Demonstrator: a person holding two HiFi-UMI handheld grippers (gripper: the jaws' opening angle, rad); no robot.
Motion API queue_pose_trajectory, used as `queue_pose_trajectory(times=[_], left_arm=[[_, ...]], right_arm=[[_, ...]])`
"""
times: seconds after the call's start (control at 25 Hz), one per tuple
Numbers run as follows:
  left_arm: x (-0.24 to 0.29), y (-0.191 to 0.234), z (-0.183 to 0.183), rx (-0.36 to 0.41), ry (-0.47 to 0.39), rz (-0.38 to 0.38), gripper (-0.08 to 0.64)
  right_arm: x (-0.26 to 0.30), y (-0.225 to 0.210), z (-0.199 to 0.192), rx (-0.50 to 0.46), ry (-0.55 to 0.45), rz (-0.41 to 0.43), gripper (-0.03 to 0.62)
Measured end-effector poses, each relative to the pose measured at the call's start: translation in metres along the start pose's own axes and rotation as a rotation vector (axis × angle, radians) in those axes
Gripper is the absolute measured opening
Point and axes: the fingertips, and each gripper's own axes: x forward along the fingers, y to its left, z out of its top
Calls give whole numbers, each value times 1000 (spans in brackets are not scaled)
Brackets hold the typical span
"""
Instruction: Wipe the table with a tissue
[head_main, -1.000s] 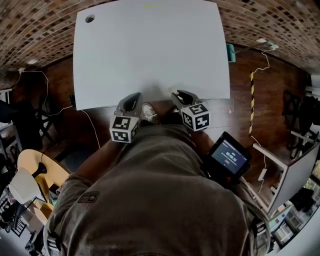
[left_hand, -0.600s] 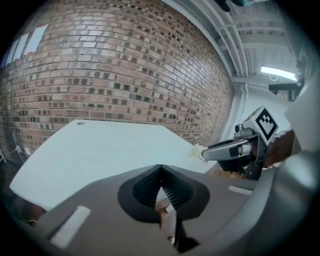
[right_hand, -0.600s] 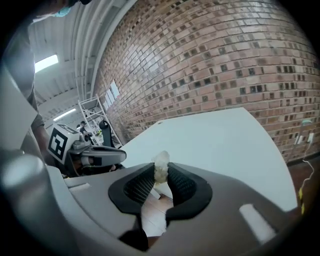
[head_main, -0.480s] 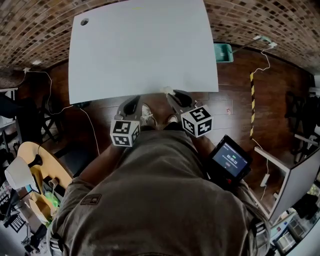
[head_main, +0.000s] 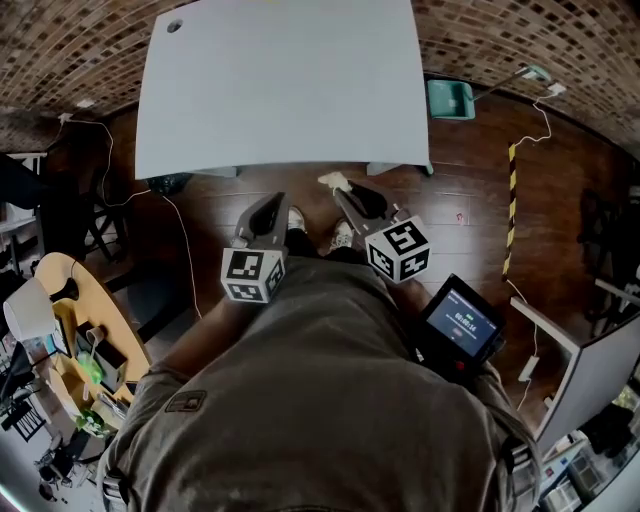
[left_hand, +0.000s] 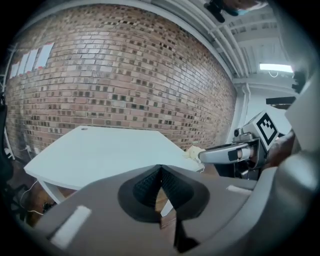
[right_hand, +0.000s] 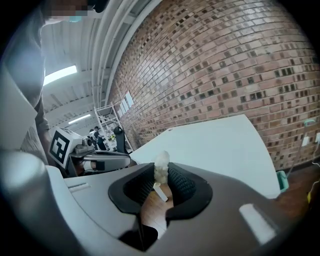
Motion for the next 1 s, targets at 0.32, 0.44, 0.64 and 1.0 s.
queue_pose_trajectory(times=[0.32, 0.44, 0.64, 1.0], left_arm=[[-4, -17, 16, 55, -22, -70, 2], [-5, -12, 17, 48, -21, -75, 2], [-5, -6, 21, 60, -19, -89, 2], [0, -5, 25, 51, -10, -115, 2]], right_arm=[[-18, 13, 21, -19, -76, -28, 94], [-15, 17, 22, -12, -81, -27, 94], [-12, 20, 26, -15, -88, -32, 94], [-9, 17, 33, -12, -92, -49, 92]])
